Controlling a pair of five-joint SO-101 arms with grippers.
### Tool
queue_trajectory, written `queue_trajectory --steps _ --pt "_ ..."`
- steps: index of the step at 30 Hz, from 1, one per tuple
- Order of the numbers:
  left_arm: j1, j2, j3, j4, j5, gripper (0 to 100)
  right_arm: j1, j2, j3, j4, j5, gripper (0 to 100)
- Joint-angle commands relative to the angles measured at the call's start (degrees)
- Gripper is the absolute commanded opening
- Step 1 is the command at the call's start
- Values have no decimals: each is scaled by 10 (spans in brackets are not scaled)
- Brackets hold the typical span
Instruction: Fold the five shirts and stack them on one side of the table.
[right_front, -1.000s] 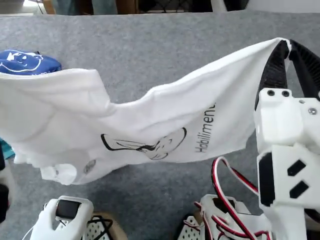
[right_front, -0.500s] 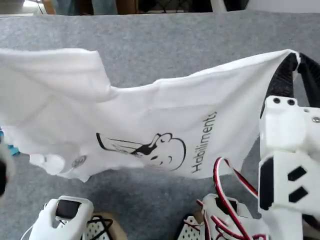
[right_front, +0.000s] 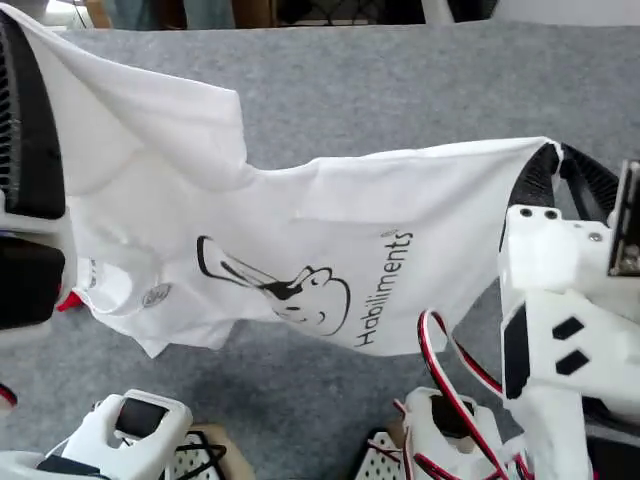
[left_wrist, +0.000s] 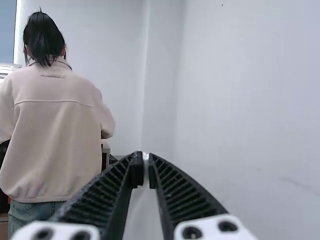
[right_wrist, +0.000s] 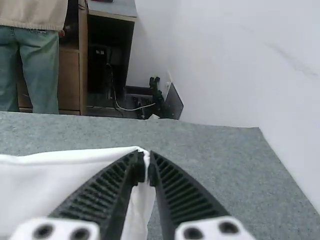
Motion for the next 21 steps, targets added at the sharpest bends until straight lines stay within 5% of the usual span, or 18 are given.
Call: queue_trajectory --steps 1,6,11,21 --pt "7 5 -8 14 5 29 7 -15 40 -28 -4 15" --pt "8 18 20 13 5 29 7 -29 124 -64 -4 15" --pt "9 60 153 -71 6 29 7 -44 253 -127 -5 15" --pt "5 215 411 -485 -27 29 4 -38 648 -514 -5 15"
